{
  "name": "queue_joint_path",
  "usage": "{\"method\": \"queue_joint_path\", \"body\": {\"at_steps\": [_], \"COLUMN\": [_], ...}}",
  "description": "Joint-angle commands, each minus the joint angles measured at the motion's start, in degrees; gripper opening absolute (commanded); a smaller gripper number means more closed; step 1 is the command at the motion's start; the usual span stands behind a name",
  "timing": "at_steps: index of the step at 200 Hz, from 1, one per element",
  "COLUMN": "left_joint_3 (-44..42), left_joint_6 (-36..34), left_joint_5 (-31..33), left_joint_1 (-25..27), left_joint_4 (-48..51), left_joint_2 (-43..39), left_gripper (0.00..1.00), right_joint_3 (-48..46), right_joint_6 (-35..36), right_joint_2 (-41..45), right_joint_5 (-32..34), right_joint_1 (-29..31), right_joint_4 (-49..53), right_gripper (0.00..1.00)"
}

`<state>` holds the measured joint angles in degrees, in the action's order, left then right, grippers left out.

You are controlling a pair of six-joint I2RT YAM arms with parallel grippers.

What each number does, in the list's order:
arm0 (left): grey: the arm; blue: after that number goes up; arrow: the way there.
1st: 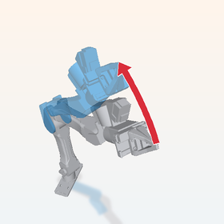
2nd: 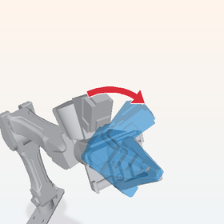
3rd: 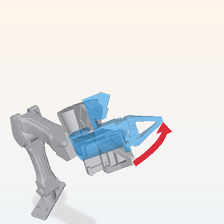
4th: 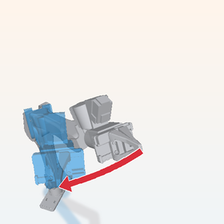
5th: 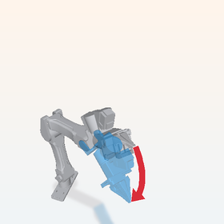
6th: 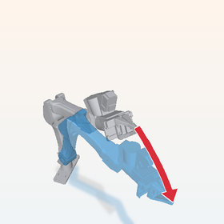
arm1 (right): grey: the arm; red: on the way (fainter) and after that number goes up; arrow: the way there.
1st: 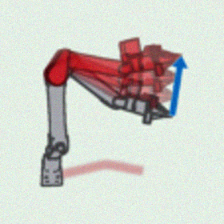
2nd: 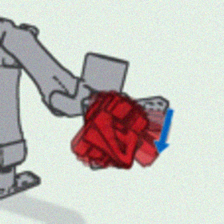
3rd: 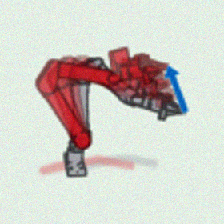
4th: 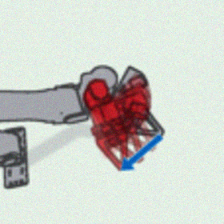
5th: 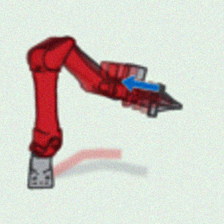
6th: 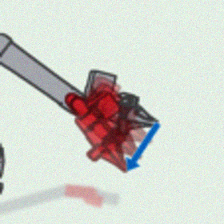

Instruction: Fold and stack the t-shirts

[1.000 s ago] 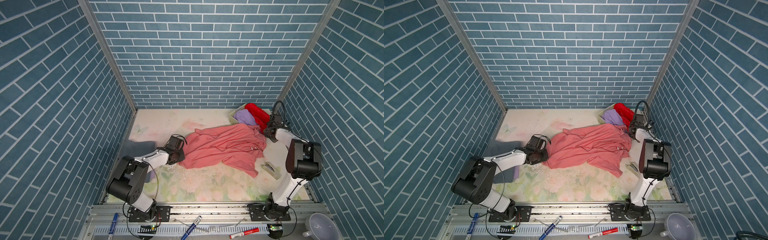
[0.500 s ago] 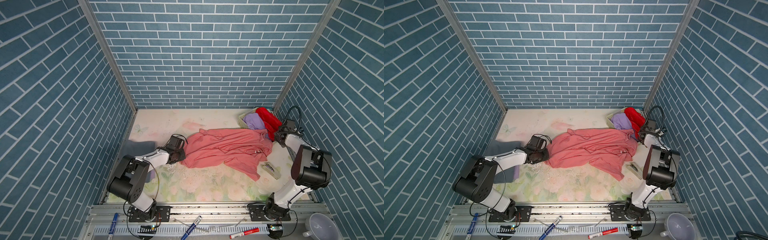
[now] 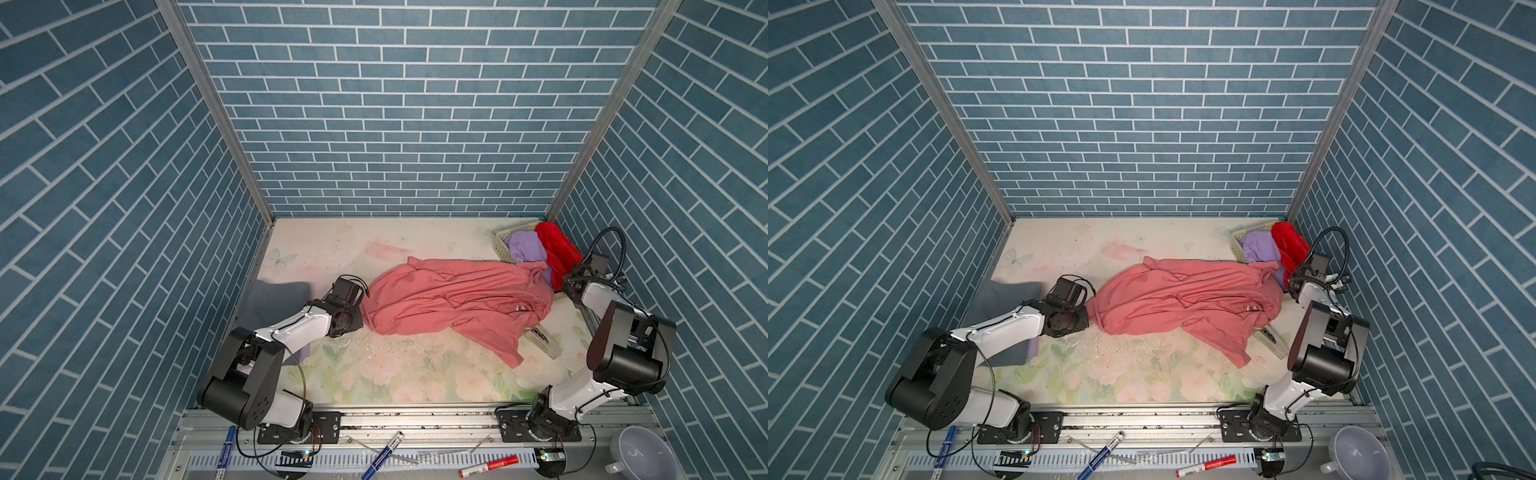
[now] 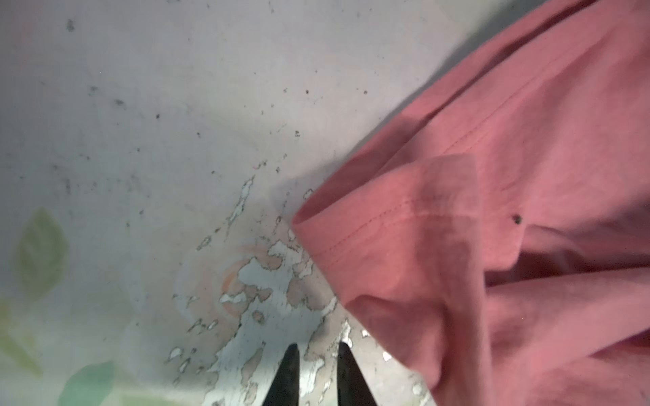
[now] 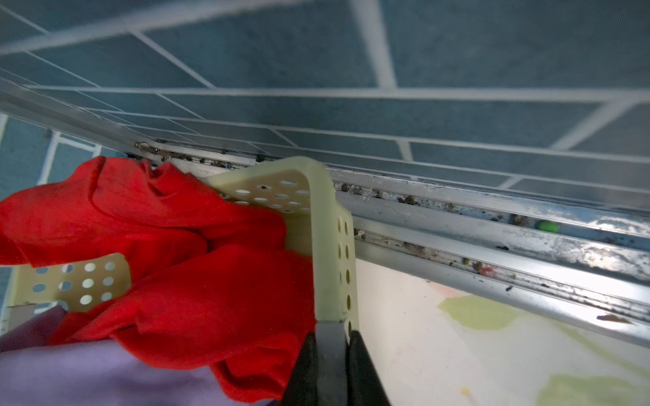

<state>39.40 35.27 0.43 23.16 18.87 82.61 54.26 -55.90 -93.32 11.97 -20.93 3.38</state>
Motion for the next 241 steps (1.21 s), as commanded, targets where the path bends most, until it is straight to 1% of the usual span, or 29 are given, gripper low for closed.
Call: {"method": "queue_joint_path", "body": {"at_steps": [1, 13, 20, 30, 38, 54, 73, 92, 119, 136, 149, 159, 175, 182, 192, 211, 218, 241], "left_joint_3": [0.33, 0.35, 2.53, 4.52, 6.75, 11.51, 16.82, 19.87, 24.31, 25.81, 26.83, 27.47, 28.07, 28.05, 27.85, 26.71, 26.17, 22.91], "left_joint_6": [-0.98, -2.49, -3.42, -5.1, -6.44, -8.11, -8.81, -7.98, -7.35, -7.3, -7.07, -6.91, -6.38, -6.0, -5.45, -4.78, -4.78, -4.86], "left_joint_5": [0.17, -2.64, -4.14, -4.9, -4.22, -2.81, -3.07, -2.73, 1.33, 3.27, 3.91, 4.39, 5.69, 6.36, 7.15, 9.57, 10.17, 10.31], "left_joint_1": [-0.12, -0.06, 0.19, 0.97, 1.73, 2.17, 2.23, 2.89, 4.72, 5.96, 6.48, 6.83, 7.32, 7.57, 7.56, 7.22, 6.75, 3.4], "left_joint_4": [0.87, -1.46, -2.37, -2.96, -2.65, -1.2, 0.6, 0.65, 3.95, 4.5, 4.96, 5.38, 5.88, 6.0, 5.91, 5.7, 5.67, 5.13], "left_joint_2": [-0.19, -0.44, -0.52, -0.15, 0.83, 4.92, 11.04, 16.46, 22.39, 24.64, 26.39, 27.58, 29.14, 29.64, 29.96, 29.09, 28.42, 25.51], "left_gripper": [0.21, 0.25, 0.29, 0.4, 0.49, 0.59, 0.61, 0.62, 0.62, 0.59, 0.55, 0.49, 0.36, 0.28, 0.21, 0.07, 0.0, 0.0], "right_joint_3": [-2.54, -0.96, 0.09, 1.1, 1.81, 2.32, 2.34, 2.04, 2.06, 2.09, 2.16, 2.12, 2.05, 2.02, 2.15, 2.57, 2.92, 3.85], "right_joint_6": [-9.31, -9.3, -8.86, -8.21, -7.79, -7.33, -7.12, -7.02, -6.71, -6.67, -6.77, -6.77, -6.83, -6.94, -6.99, -7.03, -7.01, -7.61], "right_joint_2": [-1.5, -2.12, -2.46, -2.68, -2.76, -2.86, -2.93, -2.79, -2.93, -3.16, -3.2, -3.19, -3.19, -3.21, -3.19, -3.5, -3.7, -4.58], "right_joint_5": [-2.04, -2.56, -2.81, -3.08, -3.26, -3.57, -3.91, -3.8, -4.11, -4.06, -3.91, -3.71, -3.46, -3.33, -3.1, -2.59, -2.49, -1.8], "right_joint_1": [-0.36, 0.02, 0.35, 0.62, 0.81, 1.05, 1.07, 1.06, 1.14, 1.15, 1.18, 1.25, 1.28, 1.24, 1.24, 1.28, 1.25, 1.24], "right_joint_4": [-3.87, -3.57, -3.17, -2.81, -2.6, -2.41, -2.07, -2.22, -2.15, -2.26, -2.24, -2.24, -2.32, -2.34, -2.39, -2.32, -2.16, -2.06], "right_gripper": [0.07, 0.07, 0.07, 0.07, 0.07, 0.06, 0.05, 0.05, 0.04, 0.04, 0.04, 0.04, 0.03, 0.03, 0.03, 0.02, 0.03, 0.02]}}
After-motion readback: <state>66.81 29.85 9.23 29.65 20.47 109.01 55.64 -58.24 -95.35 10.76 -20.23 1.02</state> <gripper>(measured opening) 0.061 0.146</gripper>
